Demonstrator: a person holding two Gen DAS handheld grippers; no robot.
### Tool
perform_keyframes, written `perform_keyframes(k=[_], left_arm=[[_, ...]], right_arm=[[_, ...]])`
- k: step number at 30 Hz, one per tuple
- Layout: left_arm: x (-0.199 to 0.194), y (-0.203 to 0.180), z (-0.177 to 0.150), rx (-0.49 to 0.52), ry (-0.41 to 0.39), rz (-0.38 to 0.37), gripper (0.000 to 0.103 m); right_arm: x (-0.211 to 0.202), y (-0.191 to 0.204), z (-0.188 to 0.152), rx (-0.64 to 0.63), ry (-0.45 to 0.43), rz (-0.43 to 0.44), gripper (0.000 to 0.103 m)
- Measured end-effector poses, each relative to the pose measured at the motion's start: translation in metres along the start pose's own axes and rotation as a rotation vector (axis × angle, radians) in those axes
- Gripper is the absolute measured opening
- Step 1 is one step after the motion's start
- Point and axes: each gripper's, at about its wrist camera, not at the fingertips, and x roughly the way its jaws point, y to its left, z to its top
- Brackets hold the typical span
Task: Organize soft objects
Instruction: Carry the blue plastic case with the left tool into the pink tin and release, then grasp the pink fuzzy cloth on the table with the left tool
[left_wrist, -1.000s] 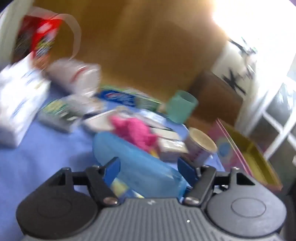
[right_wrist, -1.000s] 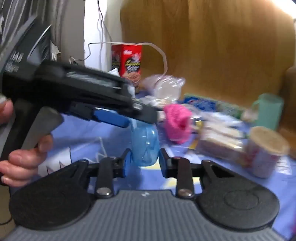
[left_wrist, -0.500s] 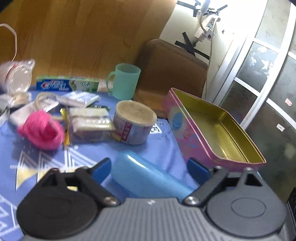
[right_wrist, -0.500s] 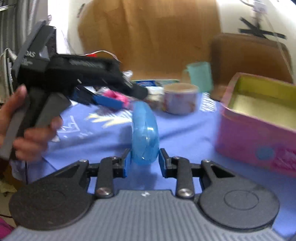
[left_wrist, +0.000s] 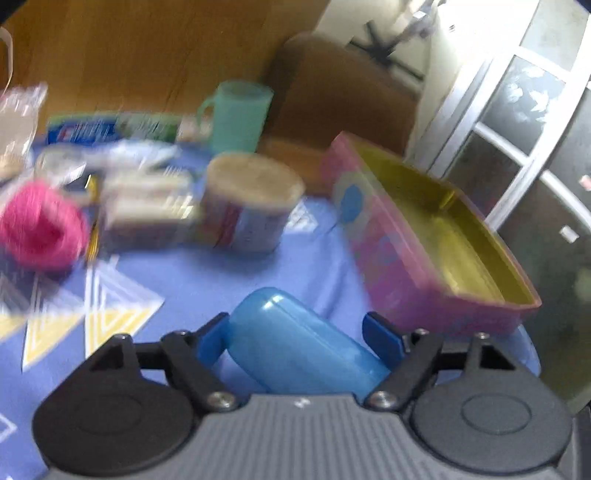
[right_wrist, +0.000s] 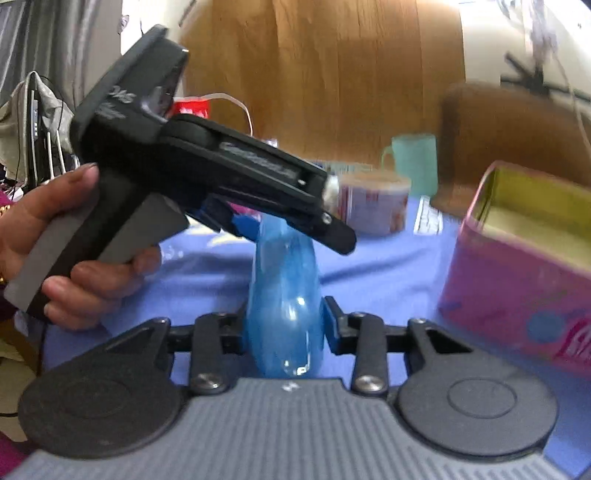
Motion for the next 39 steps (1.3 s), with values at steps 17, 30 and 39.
perform_keyframes(k=[17,30,39], left_arm=[[0.106,-0.127,0.065,0.151,-0.074,-0.092,0.084],[-0.081,0.068,0.016,-0.104,-0.278,0.213,0.090],[-0.137,0.185,-0.023,-0.391,-0.268,0.312,0.090]], right_arm=[[-0.021,-0.141,0.058,0.122,0.062,-0.396,0.050],[0.043,-0.036,0.101,0.068,-0.031,-0.078,0.053],[0.246,0.070,0.124,-0.147,0.240,0.089,0.057]])
